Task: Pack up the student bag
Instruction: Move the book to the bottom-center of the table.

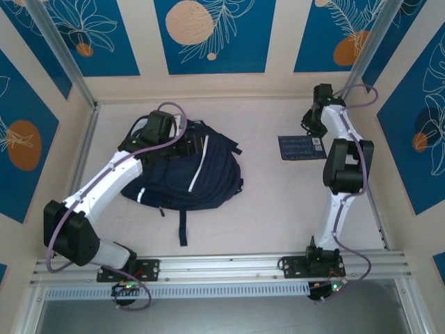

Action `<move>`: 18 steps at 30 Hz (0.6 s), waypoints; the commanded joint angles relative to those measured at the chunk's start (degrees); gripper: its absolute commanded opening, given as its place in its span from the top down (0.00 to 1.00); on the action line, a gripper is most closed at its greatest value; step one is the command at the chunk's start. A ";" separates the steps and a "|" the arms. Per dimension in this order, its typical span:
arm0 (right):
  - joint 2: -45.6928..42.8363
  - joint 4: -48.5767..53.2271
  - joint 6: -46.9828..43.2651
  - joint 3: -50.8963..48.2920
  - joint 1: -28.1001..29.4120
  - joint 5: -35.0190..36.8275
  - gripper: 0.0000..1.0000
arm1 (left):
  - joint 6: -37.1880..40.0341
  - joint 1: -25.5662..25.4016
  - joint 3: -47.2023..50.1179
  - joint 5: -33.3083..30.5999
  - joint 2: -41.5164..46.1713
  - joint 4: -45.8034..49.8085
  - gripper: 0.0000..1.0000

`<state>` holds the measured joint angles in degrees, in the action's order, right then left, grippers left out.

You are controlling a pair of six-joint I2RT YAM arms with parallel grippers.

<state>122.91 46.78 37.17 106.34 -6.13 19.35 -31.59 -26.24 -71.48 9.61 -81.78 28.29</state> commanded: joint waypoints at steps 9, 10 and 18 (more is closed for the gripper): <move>16.92 18.46 -4.43 22.52 -3.12 7.61 0.23 | 0.14 0.76 0.37 1.38 -1.59 -0.71 0.35; 16.99 17.66 -4.42 22.55 -3.52 7.10 0.23 | 0.13 0.81 0.37 1.37 -1.63 -0.75 0.35; 25.64 21.35 -6.16 33.61 -5.82 3.13 0.22 | 0.57 0.84 0.27 1.29 -2.22 -0.75 0.36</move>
<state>144.11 63.86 32.82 135.31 -11.11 23.94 -31.57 -26.24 -71.48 10.04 -83.66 28.25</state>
